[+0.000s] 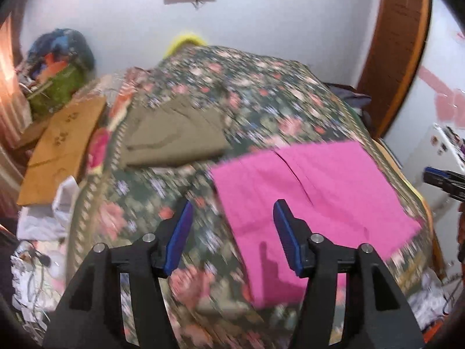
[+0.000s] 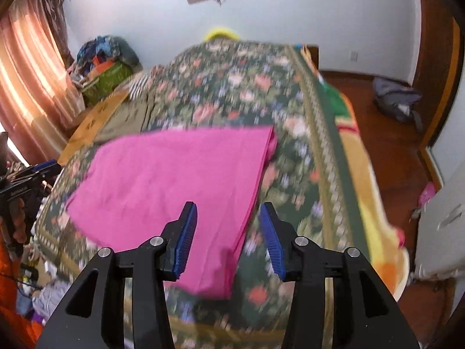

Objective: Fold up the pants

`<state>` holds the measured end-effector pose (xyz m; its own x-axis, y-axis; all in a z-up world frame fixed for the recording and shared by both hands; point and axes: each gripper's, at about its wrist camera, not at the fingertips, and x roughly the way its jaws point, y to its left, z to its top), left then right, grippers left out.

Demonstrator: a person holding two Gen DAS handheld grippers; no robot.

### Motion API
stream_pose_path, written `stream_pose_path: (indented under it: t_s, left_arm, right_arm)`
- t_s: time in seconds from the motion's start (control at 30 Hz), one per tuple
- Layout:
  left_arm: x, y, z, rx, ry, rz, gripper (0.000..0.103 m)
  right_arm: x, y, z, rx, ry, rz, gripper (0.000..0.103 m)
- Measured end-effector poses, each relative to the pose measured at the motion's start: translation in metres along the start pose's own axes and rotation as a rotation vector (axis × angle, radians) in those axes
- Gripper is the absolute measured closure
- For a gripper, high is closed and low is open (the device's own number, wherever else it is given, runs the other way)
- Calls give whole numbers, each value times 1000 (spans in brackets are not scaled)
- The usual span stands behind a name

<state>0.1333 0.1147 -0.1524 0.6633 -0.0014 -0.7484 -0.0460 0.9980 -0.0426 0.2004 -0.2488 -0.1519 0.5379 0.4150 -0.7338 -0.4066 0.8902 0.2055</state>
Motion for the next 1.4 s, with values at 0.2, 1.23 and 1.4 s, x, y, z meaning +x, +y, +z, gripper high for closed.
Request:
stream_pose_path:
  t_s: [0.2, 1.23, 1.4]
  left_arm:
    - [42, 21, 33, -65, 22, 4, 45]
    - [160, 40, 26, -211, 192, -173, 74]
    - [158, 42, 25, -209, 179, -148, 87]
  right_arm:
    - [19, -8, 35, -27, -47, -36, 61]
    - [180, -52, 71, 69, 147, 25, 85]
    - [177, -51, 72, 47, 122, 14, 96]
